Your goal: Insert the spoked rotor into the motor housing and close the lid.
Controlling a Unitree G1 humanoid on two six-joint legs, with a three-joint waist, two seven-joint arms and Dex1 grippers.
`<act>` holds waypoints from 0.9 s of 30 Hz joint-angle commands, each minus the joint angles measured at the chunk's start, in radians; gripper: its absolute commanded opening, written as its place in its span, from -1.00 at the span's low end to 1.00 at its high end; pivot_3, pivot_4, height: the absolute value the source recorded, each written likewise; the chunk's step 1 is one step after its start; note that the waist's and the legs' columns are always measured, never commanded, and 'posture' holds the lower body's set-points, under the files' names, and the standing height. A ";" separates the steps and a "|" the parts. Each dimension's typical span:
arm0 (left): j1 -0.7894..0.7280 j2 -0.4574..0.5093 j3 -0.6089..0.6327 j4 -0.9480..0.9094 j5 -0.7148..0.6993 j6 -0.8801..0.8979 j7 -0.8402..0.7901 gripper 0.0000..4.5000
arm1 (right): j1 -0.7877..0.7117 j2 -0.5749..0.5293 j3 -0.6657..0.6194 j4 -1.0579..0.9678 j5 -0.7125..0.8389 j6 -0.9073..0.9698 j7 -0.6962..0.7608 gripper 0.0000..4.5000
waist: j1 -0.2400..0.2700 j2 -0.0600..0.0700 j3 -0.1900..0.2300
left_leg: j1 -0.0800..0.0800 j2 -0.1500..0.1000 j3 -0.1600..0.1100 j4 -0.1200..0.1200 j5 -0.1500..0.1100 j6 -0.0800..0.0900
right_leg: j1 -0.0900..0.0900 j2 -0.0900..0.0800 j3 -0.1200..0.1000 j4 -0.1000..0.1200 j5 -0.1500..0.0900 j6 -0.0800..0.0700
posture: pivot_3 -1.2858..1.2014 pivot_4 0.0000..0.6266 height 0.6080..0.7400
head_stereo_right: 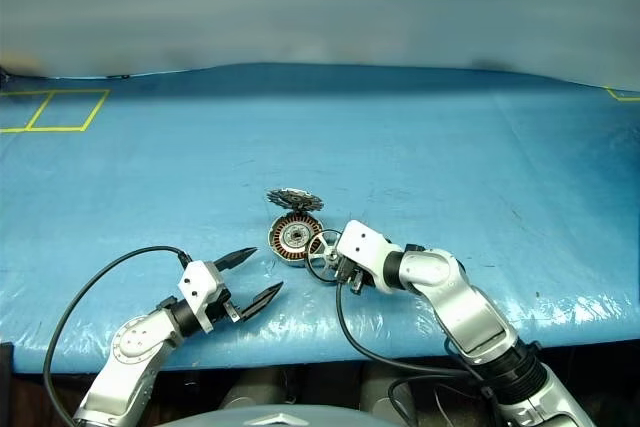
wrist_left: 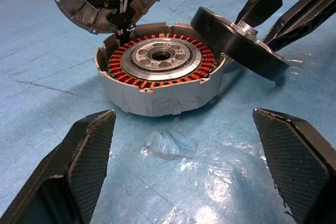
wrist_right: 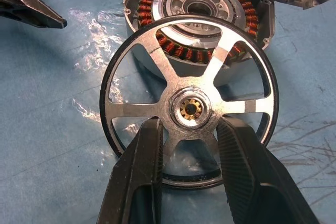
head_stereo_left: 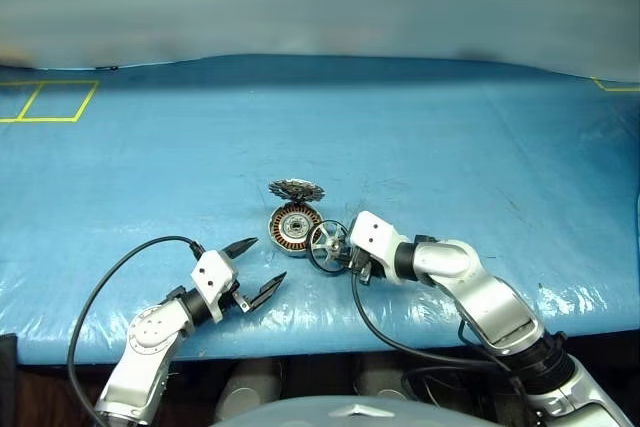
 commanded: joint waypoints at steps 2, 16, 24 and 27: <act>0.006 0.005 0.006 -0.023 -0.002 -0.011 -0.002 0.98 | 0.013 -0.022 -0.058 -0.064 0.058 0.003 0.032 -0.49 | 0.001 0.000 0.000 | 0.000 0.000 0.000 0.000 0.000 0.000 | 0.000 0.000 0.000 0.000 0.000 0.000 | 0.03 -0.52 1.00; -0.006 -0.001 0.004 -0.007 -0.006 -0.015 -0.011 0.98 | -0.066 0.027 -0.077 -0.129 0.208 0.023 0.071 -0.49 | -0.003 0.000 0.000 | -0.001 0.000 0.000 0.000 0.000 0.000 | 0.000 0.000 0.000 0.000 0.000 0.000 | 0.03 -0.52 1.00; -0.010 -0.003 0.005 0.003 0.000 -0.021 -0.005 0.98 | -0.187 0.078 -0.018 -0.001 0.165 -0.017 0.065 -0.49 | -0.007 0.000 0.000 | 0.000 0.000 0.000 0.000 0.000 0.000 | -0.001 0.000 0.000 0.000 0.002 -0.003 | 0.03 -0.52 1.00; -0.010 -0.007 0.005 0.006 0.001 -0.024 -0.002 0.98 | -0.222 0.091 0.002 0.042 0.152 -0.033 0.072 -0.49 | -0.010 0.000 0.000 | -0.001 0.000 0.000 0.000 0.000 0.000 | -0.001 0.000 0.000 0.000 0.003 -0.004 | 0.03 -0.52 1.00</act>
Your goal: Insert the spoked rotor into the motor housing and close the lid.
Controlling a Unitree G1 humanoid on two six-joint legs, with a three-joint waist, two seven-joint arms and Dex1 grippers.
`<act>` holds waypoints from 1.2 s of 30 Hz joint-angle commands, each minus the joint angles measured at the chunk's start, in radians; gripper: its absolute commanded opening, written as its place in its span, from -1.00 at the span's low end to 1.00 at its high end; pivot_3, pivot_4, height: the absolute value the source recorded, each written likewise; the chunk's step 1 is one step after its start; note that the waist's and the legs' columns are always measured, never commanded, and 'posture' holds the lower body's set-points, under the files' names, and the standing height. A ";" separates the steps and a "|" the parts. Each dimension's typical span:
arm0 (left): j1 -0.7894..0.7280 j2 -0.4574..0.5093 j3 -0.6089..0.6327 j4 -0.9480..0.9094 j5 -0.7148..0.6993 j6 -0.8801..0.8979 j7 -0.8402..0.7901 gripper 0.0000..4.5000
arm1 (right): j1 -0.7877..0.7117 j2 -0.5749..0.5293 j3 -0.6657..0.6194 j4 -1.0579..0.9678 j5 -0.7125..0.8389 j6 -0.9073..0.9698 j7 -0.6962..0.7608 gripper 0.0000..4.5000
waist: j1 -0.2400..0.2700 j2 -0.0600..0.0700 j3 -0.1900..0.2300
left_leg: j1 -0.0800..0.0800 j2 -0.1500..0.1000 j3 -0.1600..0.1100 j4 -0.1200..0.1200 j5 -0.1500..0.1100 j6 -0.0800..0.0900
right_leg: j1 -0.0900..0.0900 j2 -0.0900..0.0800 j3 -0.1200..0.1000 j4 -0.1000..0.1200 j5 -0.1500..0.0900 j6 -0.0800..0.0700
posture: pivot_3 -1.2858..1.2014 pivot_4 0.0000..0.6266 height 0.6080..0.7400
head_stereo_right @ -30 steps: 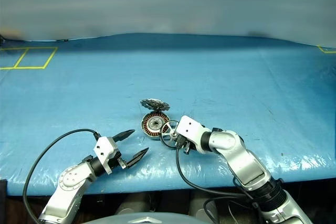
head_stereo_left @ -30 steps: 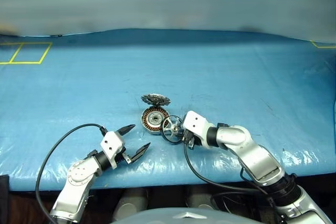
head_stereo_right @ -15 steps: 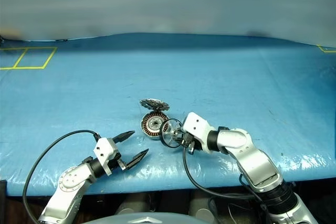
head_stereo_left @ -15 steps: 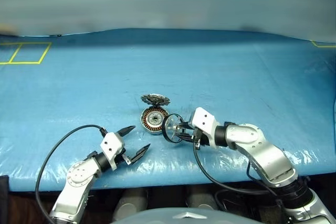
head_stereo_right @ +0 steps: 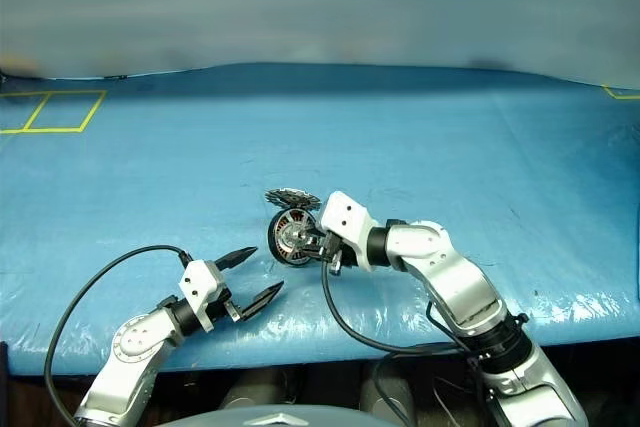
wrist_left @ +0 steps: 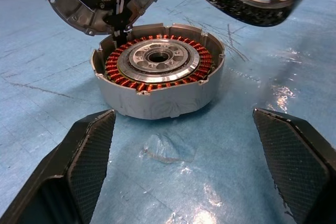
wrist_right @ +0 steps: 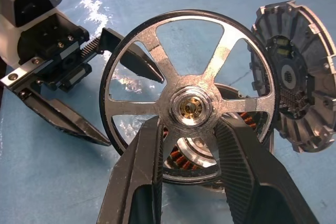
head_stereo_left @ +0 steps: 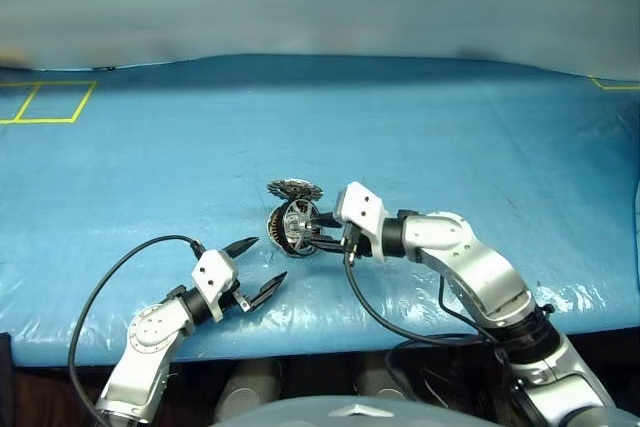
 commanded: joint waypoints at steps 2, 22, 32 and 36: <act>-0.002 -0.009 0.003 0.004 0.004 -0.025 0.007 0.98 | -0.055 0.022 0.021 0.044 -0.020 -0.045 0.013 -0.49 | -0.002 0.000 0.000 | 0.000 0.000 0.000 0.000 0.000 0.000 | 0.000 0.000 0.000 0.000 0.000 0.000 | 0.03 -0.52 1.00; 0.009 -0.027 0.002 0.009 0.017 -0.040 0.025 0.98 | -0.116 0.046 0.048 0.188 -0.092 -0.116 0.047 -0.49 | -0.003 0.000 0.000 | 0.000 0.000 0.000 0.000 0.000 0.000 | 0.000 0.000 0.000 0.000 0.000 0.000 | 0.03 -0.52 1.00; 0.010 -0.027 0.004 0.009 0.016 -0.040 0.025 0.98 | -0.114 0.052 0.049 0.212 -0.130 -0.129 0.052 -0.49 | -0.003 0.000 0.000 | 0.000 0.000 0.000 0.000 0.000 0.000 | -0.001 0.000 0.000 0.000 0.000 0.000 | 0.03 -0.52 1.00; 0.009 -0.027 0.005 0.009 0.015 -0.040 0.025 0.98 | -0.113 0.052 0.046 0.211 -0.133 -0.126 0.057 -0.49 | -0.004 0.000 0.000 | 0.000 0.000 0.000 0.000 0.000 0.000 | -0.001 0.000 0.000 0.000 0.000 0.000 | 0.03 -0.52 1.00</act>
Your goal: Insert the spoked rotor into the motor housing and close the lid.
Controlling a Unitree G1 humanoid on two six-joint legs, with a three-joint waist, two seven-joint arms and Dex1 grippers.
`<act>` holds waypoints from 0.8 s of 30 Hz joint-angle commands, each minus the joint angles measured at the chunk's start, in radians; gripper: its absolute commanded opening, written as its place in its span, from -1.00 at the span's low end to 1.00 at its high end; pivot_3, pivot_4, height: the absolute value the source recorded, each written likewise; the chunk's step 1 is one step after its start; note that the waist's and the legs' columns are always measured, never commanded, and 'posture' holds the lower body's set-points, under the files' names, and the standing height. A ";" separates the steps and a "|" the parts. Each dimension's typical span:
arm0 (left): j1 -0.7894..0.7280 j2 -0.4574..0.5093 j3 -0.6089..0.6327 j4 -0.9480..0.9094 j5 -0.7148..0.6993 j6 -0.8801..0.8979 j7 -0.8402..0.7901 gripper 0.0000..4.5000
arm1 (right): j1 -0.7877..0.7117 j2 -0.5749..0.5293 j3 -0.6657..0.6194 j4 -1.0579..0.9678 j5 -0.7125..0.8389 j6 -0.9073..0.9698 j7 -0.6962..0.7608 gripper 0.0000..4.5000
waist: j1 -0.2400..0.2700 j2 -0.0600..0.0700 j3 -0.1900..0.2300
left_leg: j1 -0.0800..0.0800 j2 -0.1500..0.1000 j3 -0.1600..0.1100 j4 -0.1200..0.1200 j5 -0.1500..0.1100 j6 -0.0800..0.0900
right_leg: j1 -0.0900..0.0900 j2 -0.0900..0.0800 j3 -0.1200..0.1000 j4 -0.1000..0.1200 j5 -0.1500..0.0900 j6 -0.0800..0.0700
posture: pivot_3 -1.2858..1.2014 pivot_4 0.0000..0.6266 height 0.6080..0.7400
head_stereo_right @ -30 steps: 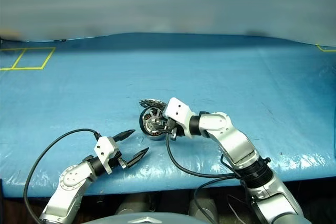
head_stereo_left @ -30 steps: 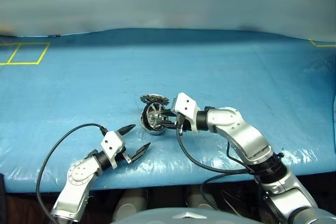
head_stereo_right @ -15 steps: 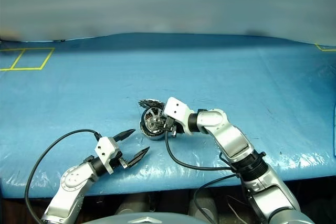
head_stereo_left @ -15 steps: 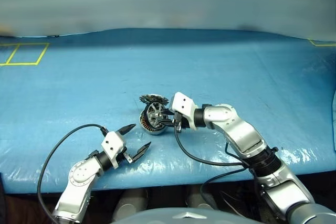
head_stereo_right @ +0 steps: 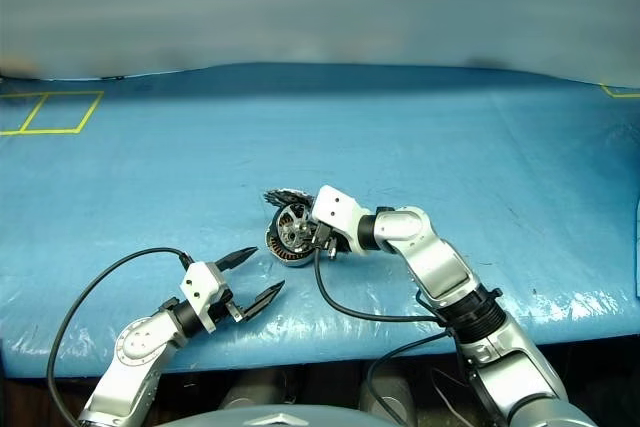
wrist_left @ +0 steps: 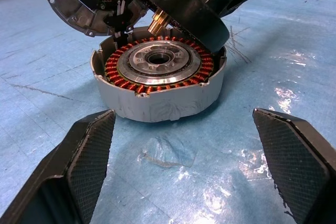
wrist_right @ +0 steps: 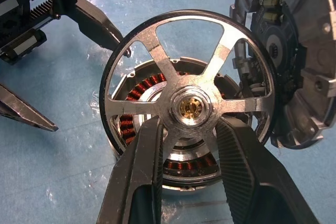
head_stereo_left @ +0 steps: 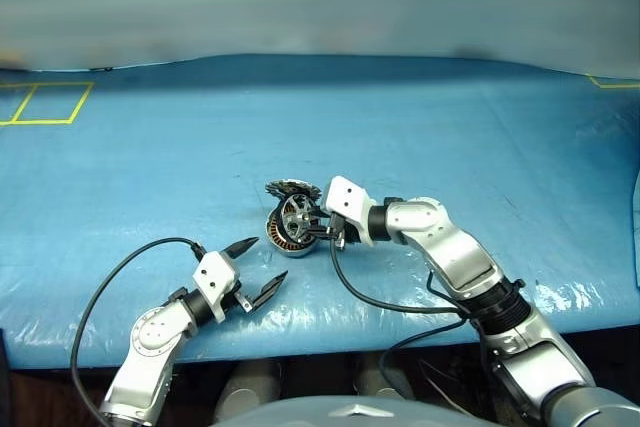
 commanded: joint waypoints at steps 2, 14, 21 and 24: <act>-0.002 -0.004 0.006 0.004 -0.003 -0.021 0.003 0.98 | -0.017 0.002 -0.007 -0.012 0.001 -0.013 0.010 -0.49 | 0.000 0.000 0.000 | 0.000 0.000 0.000 0.000 0.000 0.000 | 0.000 0.000 0.000 0.000 0.000 0.000 | 0.03 -0.52 1.00; -0.003 -0.002 0.009 0.004 -0.005 -0.018 0.003 0.98 | -0.010 0.005 -0.008 -0.011 -0.014 -0.020 -0.002 -0.18 | 0.000 0.000 0.000 | 0.000 0.000 0.000 0.000 0.000 0.000 | 0.000 0.000 0.000 0.000 0.000 0.000 | 0.03 -0.52 1.00; -0.001 -0.004 0.013 0.004 -0.006 -0.021 0.006 0.98 | 0.002 0.032 -0.026 -0.020 0.027 -0.004 0.001 -0.18 | 0.000 0.000 0.000 | 0.000 0.000 0.000 0.000 0.000 0.000 | 0.000 0.000 0.000 0.000 0.000 0.000 | 0.03 -0.52 1.00; 0.001 -0.004 0.013 0.003 -0.007 -0.023 0.006 0.98 | 0.018 0.067 -0.044 -0.002 0.055 0.010 -0.014 -0.18 | 0.000 0.000 0.000 | 0.000 0.000 0.000 0.000 0.000 0.000 | 0.000 0.000 0.000 0.000 0.000 0.000 | 0.03 -0.52 1.00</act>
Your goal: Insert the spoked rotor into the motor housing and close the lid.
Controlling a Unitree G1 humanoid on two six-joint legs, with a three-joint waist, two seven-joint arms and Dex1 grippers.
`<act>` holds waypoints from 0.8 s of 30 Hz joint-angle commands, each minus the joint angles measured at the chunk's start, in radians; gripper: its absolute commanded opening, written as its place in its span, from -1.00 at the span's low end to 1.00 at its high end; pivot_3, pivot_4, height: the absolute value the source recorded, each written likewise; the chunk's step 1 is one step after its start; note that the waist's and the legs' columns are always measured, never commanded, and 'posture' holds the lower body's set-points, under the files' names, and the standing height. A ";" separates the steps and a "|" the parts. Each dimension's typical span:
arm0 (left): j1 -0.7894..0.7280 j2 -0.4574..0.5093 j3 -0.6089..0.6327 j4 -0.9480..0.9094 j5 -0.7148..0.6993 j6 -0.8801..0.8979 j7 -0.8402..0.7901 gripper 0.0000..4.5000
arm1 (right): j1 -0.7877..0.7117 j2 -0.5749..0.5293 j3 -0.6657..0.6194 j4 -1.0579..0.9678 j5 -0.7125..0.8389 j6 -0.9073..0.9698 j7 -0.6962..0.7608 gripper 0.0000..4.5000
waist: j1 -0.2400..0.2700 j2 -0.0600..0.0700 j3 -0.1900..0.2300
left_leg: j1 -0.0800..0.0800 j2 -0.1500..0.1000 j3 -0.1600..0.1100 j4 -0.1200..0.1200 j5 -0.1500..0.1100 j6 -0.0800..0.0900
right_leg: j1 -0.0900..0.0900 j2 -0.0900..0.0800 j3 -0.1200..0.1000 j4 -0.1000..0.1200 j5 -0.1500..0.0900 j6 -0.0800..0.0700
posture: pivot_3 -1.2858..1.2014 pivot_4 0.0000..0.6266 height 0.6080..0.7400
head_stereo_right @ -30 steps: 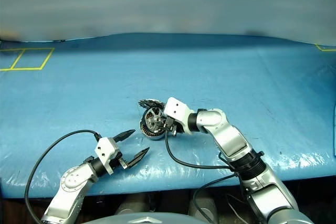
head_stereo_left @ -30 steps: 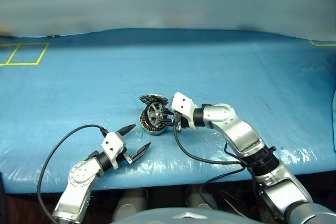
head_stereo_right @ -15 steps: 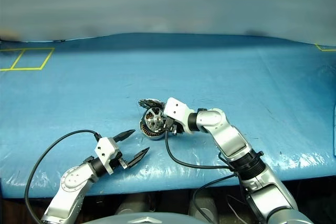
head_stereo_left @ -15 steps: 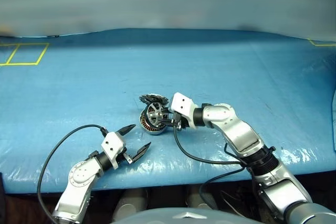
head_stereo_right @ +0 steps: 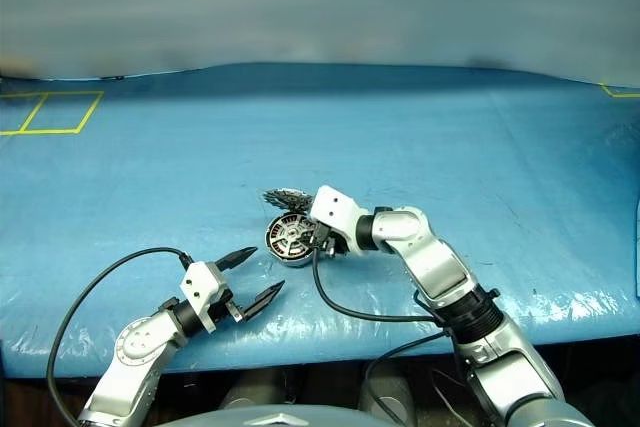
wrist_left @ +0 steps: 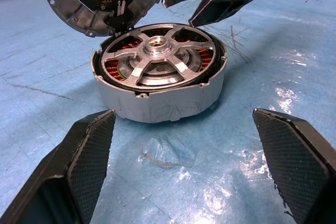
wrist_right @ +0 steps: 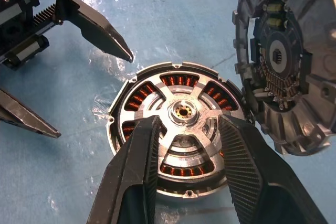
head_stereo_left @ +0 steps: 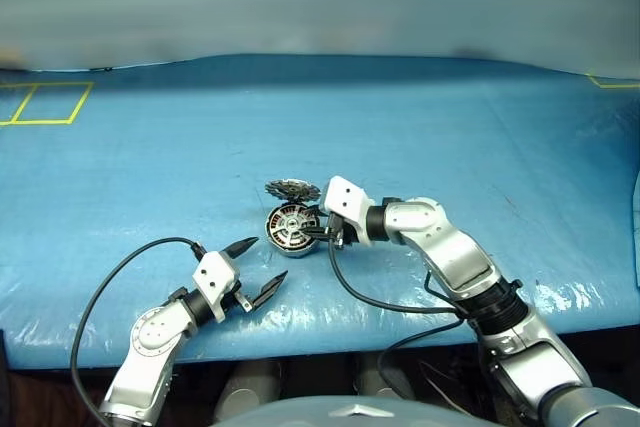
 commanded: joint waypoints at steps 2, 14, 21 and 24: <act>0.002 -0.004 0.013 0.003 -0.007 -0.024 0.005 0.98 | 0.016 0.045 -0.038 0.017 0.041 0.007 -0.023 -0.18 | 0.000 0.000 0.000 | 0.000 0.000 0.000 0.000 0.000 0.000 | 0.000 0.000 0.000 0.000 0.000 0.000 | 0.03 -0.52 1.00; 0.003 -0.004 0.023 -0.002 -0.012 -0.035 0.000 0.98 | 0.036 0.085 -0.035 0.143 0.008 -0.012 -0.072 -0.99 | -0.001 0.000 0.000 | 0.001 0.000 0.000 0.000 0.000 0.000 | 0.000 0.000 0.000 0.001 0.000 0.000 | 0.03 -0.52 1.00; 0.003 -0.005 0.022 0.000 -0.012 -0.040 0.002 0.98 | 0.068 0.060 0.016 0.179 -0.058 -0.040 -0.095 -0.99 | -0.001 0.003 -0.005 | 0.004 0.000 0.000 0.000 0.000 0.000 | 0.001 0.000 0.000 0.001 0.000 0.000 | 0.03 -0.52 1.00; 0.007 -0.004 0.023 -0.001 -0.012 -0.041 0.003 0.98 | 0.083 0.097 -0.063 0.139 0.030 -0.011 -0.094 -0.99 | -0.001 0.004 -0.007 | 0.005 0.000 0.000 0.000 0.000 0.000 | 0.003 0.000 0.000 0.001 -0.001 0.002 | 0.03 -0.52 1.00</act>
